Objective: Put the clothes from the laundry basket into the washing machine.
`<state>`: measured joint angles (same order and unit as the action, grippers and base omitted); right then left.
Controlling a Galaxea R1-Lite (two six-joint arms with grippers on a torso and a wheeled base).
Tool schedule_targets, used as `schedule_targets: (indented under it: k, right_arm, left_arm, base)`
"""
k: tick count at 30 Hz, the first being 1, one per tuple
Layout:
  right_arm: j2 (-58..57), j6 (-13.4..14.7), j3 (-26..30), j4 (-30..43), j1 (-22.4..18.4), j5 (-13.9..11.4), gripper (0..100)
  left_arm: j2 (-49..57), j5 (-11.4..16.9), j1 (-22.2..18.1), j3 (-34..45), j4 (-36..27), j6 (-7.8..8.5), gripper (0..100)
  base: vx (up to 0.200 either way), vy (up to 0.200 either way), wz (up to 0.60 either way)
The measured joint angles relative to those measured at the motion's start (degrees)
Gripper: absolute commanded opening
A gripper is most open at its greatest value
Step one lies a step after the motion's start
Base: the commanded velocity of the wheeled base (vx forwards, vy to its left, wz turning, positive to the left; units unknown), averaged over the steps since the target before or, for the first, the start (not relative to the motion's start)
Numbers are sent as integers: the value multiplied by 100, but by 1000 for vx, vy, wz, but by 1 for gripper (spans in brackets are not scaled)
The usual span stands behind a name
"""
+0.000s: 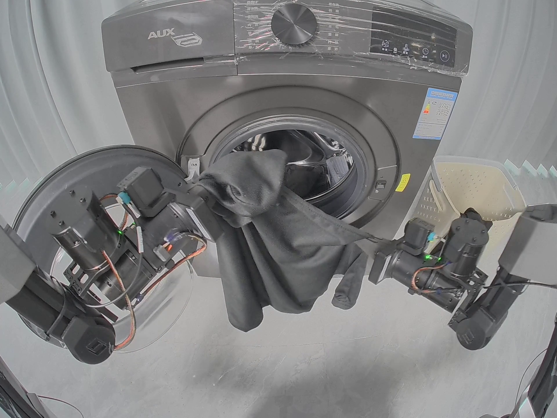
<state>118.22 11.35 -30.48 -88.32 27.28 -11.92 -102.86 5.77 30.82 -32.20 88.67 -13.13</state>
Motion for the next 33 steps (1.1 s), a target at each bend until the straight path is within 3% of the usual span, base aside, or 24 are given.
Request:
schedule_targets:
  k: [7, 11, 20, 33]
  right_arm:
    - [-1130, 39, 419, 41, -41, 40, 0]
    - [-1610, 204, 503, 35, -46, 267, 0]
    - [-1952, 277, 240, 13, -79, 391, 0]
    - [-1991, 266, -166, 54, -72, 976, 0]
  left_arm:
    - [282, 15, -216, 544, -2, -99, 0]
    - [372, 24, -255, 874, -2, -176, 0]
    - [358, 24, -336, 908, 1, -191, 0]
    - [297, -51, -546, 731, 0, -121, 0]
  base:
    - [0, 0, 0]
    - [0, 0, 0]
    - [0, 0, 0]
    - [0, 0, 0]
